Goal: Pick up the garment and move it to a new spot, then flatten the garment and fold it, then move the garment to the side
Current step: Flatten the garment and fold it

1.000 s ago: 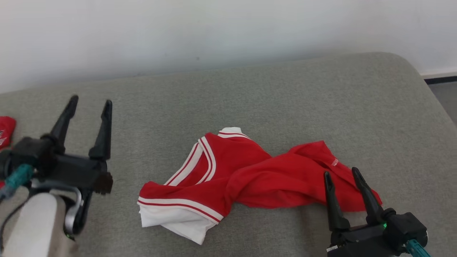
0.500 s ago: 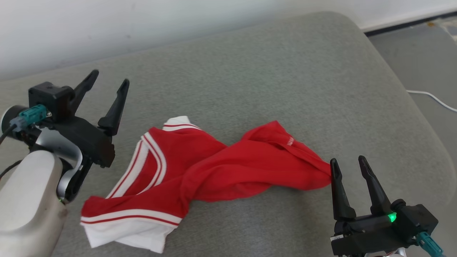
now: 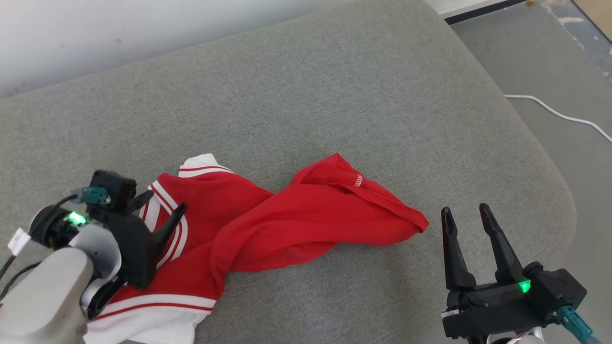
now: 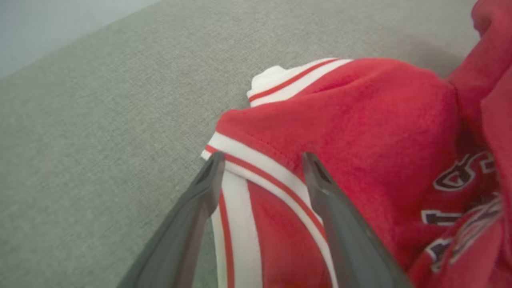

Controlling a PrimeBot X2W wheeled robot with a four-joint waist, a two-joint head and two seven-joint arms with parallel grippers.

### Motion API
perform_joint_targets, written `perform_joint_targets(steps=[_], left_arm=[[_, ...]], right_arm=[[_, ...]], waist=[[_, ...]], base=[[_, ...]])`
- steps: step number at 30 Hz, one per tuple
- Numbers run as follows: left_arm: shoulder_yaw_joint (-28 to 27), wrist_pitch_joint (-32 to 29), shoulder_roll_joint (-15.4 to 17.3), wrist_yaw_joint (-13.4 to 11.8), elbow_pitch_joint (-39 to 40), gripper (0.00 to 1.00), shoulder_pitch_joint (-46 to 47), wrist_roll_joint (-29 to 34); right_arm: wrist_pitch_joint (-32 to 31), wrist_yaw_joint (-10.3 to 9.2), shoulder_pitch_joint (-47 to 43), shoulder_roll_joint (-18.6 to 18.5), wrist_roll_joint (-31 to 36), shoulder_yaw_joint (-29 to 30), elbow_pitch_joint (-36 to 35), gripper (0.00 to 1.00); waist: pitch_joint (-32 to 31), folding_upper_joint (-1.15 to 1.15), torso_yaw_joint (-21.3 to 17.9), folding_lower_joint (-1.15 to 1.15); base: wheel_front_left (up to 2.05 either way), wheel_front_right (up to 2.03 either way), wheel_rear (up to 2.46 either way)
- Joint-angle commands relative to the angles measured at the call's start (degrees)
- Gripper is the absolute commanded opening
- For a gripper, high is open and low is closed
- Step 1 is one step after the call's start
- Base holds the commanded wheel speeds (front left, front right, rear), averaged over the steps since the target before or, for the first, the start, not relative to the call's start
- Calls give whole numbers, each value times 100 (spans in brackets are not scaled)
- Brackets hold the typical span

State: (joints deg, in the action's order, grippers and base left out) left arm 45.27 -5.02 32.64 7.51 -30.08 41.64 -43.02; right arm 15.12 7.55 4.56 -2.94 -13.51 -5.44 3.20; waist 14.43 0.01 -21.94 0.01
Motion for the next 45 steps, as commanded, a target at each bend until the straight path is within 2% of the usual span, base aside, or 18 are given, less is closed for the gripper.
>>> perform_joint_targets(steps=[1,5,8,15,19,20,21,22,30,36,41,43,44,45], left_arm=[[114,70,65,-9,-116,100,34,-46],[342,180,46,-9,-445,100,143,-219],[558,283,114,-11,-658,100,298,-95],[861,276,-33,-13,-1118,100,551,-204],[1008,280,-224,-9,-1310,100,658,-467],[1059,275,-255,-9,-1356,89,674,-511],[1105,292,-278,-9,-1403,30,697,-527],[1161,294,-311,-9,-1423,0,714,-558],[1292,892,-254,-13,-1541,0,1201,-779],[1099,1489,42,-21,-1938,0,1550,-817],[919,1836,288,-137,-2394,0,1655,-762],[909,1904,276,-173,-2521,0,1571,-735],[895,1938,252,-177,-2574,10,1514,-731],[870,1957,225,-191,-2625,47,1470,-742]], right_arm=[[4,-13,37,9,16,-13,0,100],[4,-13,19,9,24,7,4,100],[4,-13,17,9,15,32,-3,100],[4,-13,57,10,-55,-51,37,100],[4,-13,95,9,-71,-92,60,100],[4,-13,97,9,-80,-100,67,100],[4,-13,101,9,-88,-112,71,100],[4,-13,110,10,-96,-118,75,100],[4,-13,10,8,-65,6,105,100],[4,-13,82,7,24,35,141,100],[4,-13,110,7,86,58,171,100],[4,-13,93,7,118,60,185,100],[4,-13,78,7,119,59,192,100],[4,-13,63,6,121,54,200,100]], waist=[[22,-1,-31,-1],[48,-1,-56,-1],[68,-1,-54,-1],[94,-1,-2,-1],[111,-1,19,-1],[117,-1,21,-1],[124,-1,21,-1],[129,-1,21,-1],[57,-1,270,-1],[-48,-1,518,-1],[-85,-1,593,-1],[-105,-1,622,-1],[-116,-1,637,-1],[-131,-1,659,-1]], base=[[0,0,0],[0,0,0],[0,0,0],[0,0,0],[0,0,0],[0,0,0],[0,0,0],[0,0,0],[0,0,0],[0,0,0],[0,0,0],[0,0,0],[0,0,0],[0,0,0]])
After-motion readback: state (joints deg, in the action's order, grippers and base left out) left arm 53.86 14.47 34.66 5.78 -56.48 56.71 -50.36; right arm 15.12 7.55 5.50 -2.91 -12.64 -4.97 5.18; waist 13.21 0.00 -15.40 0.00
